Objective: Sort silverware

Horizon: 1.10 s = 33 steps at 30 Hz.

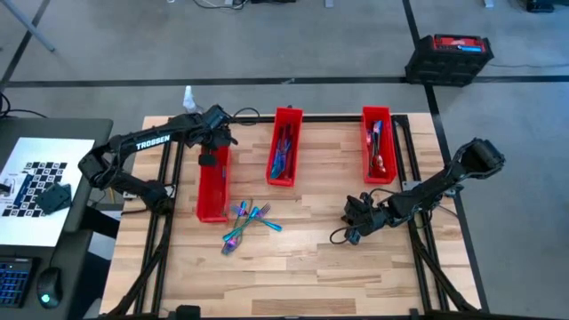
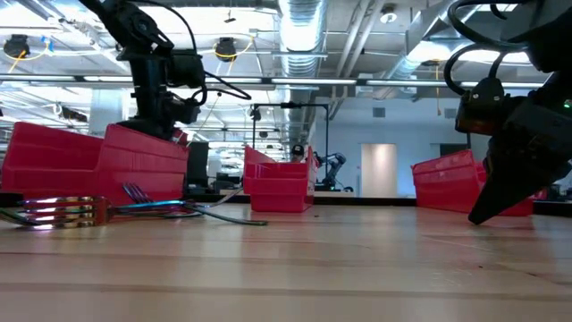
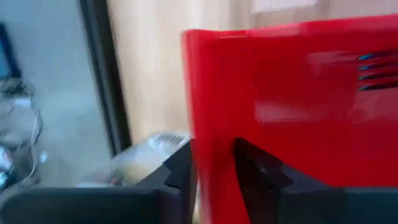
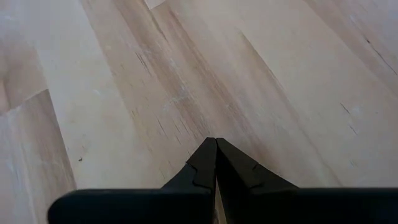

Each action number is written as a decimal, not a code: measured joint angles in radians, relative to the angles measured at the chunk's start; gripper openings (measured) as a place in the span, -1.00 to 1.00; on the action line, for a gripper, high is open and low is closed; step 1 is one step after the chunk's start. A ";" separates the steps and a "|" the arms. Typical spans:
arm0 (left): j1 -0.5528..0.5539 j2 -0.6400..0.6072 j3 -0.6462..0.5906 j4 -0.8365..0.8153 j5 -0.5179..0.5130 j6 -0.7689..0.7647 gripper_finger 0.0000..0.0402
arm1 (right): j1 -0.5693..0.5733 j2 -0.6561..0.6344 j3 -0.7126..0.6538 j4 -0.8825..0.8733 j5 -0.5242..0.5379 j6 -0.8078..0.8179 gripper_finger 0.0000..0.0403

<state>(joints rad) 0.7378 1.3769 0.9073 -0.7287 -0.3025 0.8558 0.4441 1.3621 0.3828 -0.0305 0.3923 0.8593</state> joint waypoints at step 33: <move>-1.344 0.065 0.429 -0.391 -0.199 -1.959 -0.17 | -0.205 0.094 0.240 0.392 -0.378 -0.835 -1.00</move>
<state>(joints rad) -0.6062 1.4416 1.3361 -1.1195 -0.5013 -1.1035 0.2390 1.4561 0.6227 0.3616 0.0145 0.0248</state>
